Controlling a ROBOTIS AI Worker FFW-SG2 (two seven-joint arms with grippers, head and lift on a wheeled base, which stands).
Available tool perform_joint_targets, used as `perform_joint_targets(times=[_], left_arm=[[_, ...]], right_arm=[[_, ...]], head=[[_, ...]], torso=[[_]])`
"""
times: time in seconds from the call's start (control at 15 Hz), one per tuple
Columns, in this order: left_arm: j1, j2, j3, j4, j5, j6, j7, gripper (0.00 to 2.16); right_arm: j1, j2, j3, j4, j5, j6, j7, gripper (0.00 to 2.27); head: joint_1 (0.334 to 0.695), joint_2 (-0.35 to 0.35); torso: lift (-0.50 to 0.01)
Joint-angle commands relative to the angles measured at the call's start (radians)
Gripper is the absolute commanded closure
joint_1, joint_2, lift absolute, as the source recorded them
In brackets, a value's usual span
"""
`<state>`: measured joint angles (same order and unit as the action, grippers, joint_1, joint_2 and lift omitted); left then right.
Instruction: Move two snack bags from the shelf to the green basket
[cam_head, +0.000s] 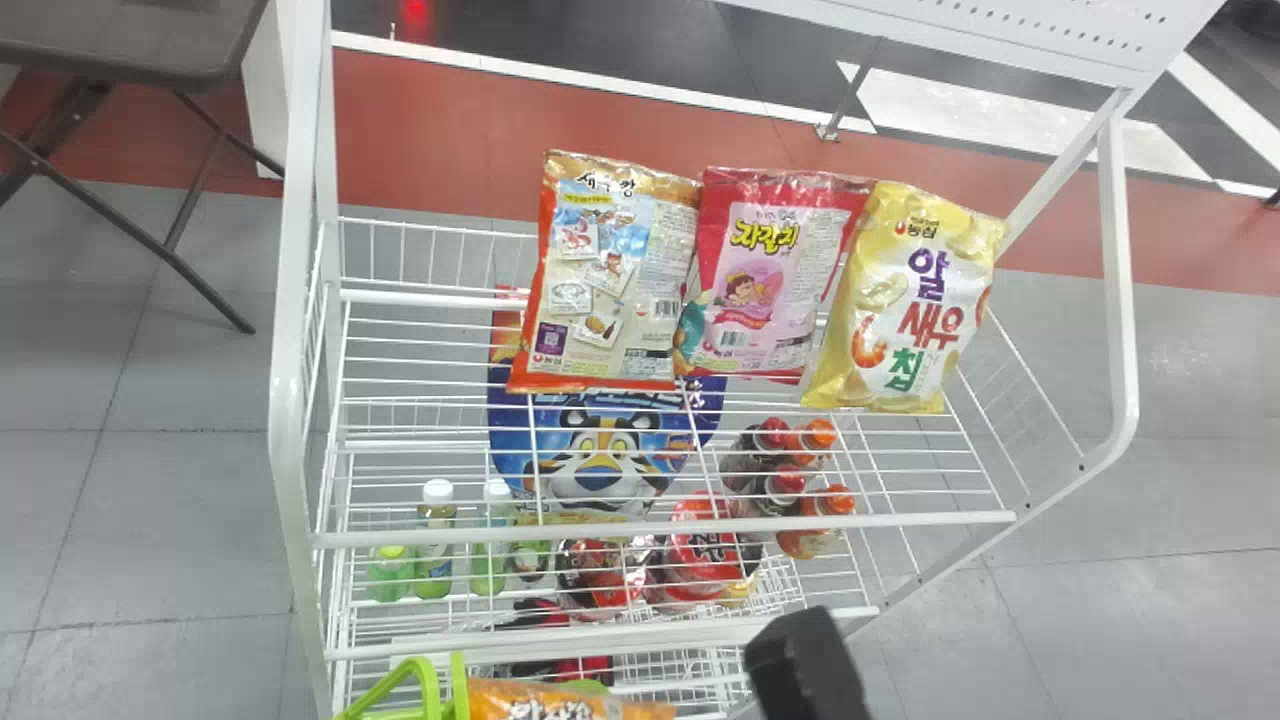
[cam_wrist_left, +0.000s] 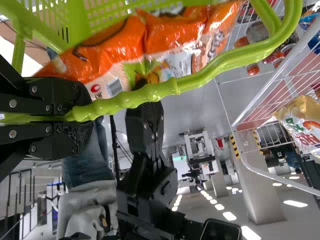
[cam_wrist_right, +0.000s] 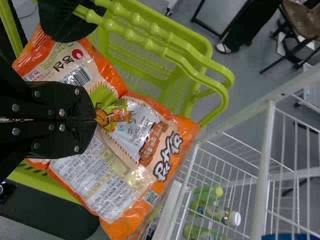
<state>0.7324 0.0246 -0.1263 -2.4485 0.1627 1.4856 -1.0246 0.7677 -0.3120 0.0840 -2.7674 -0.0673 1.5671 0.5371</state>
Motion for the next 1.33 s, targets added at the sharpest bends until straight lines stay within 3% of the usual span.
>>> perform_joint_targets(times=[0.0, 0.2, 0.6, 0.67, 0.73, 0.8, 1.27], left_arm=[[0.001, 0.002, -0.003, -0.001, -0.002, 0.002, -0.003, 2.06], [0.005, 0.002, -0.001, -0.01, -0.002, 0.002, -0.011, 2.06], [0.027, 0.006, 0.007, -0.03, 0.0, -0.001, -0.02, 2.06], [0.028, 0.008, 0.007, -0.03, 0.0, 0.002, -0.022, 2.06], [0.03, 0.008, 0.007, -0.029, 0.0, -0.001, -0.022, 2.06], [0.03, 0.008, 0.008, -0.029, 0.0, -0.001, -0.02, 2.06], [0.03, 0.008, 0.013, -0.029, 0.0, -0.001, -0.02, 2.06]], right_arm=[[-0.035, -0.018, 0.12, 0.086, 0.077, 0.005, -0.02, 2.25], [-0.077, -0.024, 0.206, 0.216, 0.113, 0.005, -0.026, 2.25], [-0.139, 0.001, 0.234, 0.443, 0.109, -0.316, -0.072, 2.17], [-0.142, 0.001, 0.227, 0.459, 0.109, -0.338, -0.089, 1.65], [-0.142, 0.001, 0.218, 0.459, 0.109, -0.353, -0.094, 0.74], [-0.139, -0.001, 0.206, 0.448, 0.11, -0.356, -0.094, 0.0], [-0.084, -0.001, 0.077, 0.255, 0.075, -0.249, -0.011, 0.08]], head=[[0.695, -0.35], [0.695, -0.35], [0.695, -0.35], [0.695, -0.35], [0.695, -0.35], [0.695, -0.35], [0.695, -0.35]], torso=[[-0.016], [-0.016], [-0.016], [-0.016], [-0.016], [-0.016], [-0.016]])
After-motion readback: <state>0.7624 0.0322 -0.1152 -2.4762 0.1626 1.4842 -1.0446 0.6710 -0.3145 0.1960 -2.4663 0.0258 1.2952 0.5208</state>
